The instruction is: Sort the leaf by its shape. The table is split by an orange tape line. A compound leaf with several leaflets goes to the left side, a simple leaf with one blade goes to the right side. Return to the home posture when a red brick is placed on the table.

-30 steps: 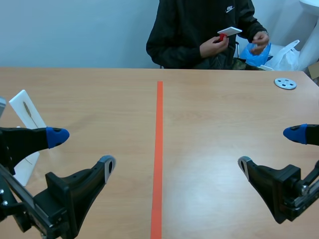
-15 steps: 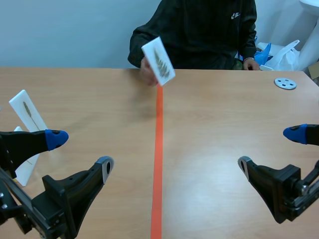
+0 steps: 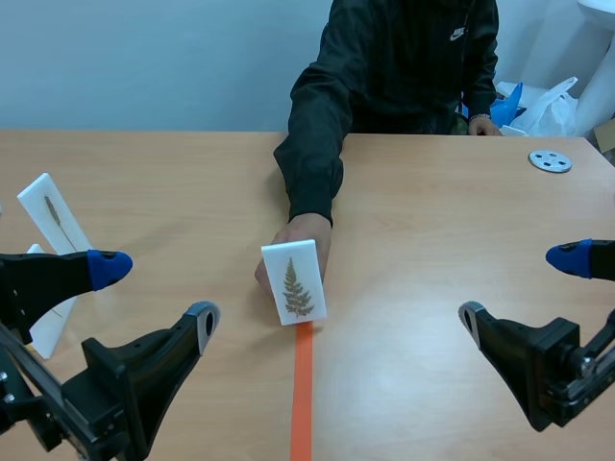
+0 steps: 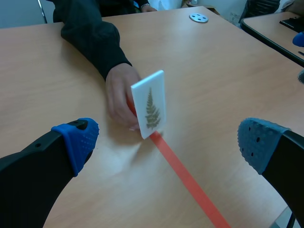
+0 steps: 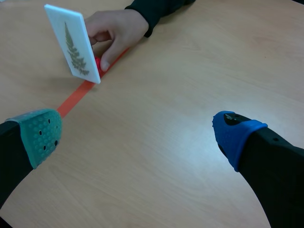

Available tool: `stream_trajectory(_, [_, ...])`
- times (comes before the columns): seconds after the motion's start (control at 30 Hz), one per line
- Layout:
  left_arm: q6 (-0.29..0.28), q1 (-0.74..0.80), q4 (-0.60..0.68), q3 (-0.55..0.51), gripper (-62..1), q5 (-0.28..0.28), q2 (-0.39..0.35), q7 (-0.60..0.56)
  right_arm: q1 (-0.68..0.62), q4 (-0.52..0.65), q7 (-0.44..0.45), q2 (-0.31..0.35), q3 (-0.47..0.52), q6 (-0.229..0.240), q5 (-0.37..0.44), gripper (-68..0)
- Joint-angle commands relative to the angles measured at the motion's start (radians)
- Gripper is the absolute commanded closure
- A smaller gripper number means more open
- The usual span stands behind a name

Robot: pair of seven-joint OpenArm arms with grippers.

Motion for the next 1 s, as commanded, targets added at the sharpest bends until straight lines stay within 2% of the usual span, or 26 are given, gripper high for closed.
stream_trajectory(0.0, [-0.002, 0.0, 0.023, 0.0, -62.3, -0.011, 0.0, -0.005, 0.012, 0.004, 0.015, 0.008, 0.013, -0.003, 0.01, -67.9])
stream_trajectory(0.37, [-0.004, 0.0, 0.023, 0.0, -62.3, -0.01, 0.0, -0.003, 0.012, 0.004, 0.01, 0.008, 0.013, -0.003, 0.01, -67.9])
stream_trajectory(0.5, [-0.028, 0.0, 0.023, 0.0, -62.3, -0.01, 0.0, 0.004, 0.012, 0.004, 0.007, 0.008, 0.013, -0.004, 0.003, -67.9])
stream_trajectory(0.97, [-0.028, 0.0, 0.023, -0.001, -62.3, -0.005, 0.0, 0.003, 0.042, 0.004, -0.004, 0.008, 0.011, -0.003, 0.003, -67.9])
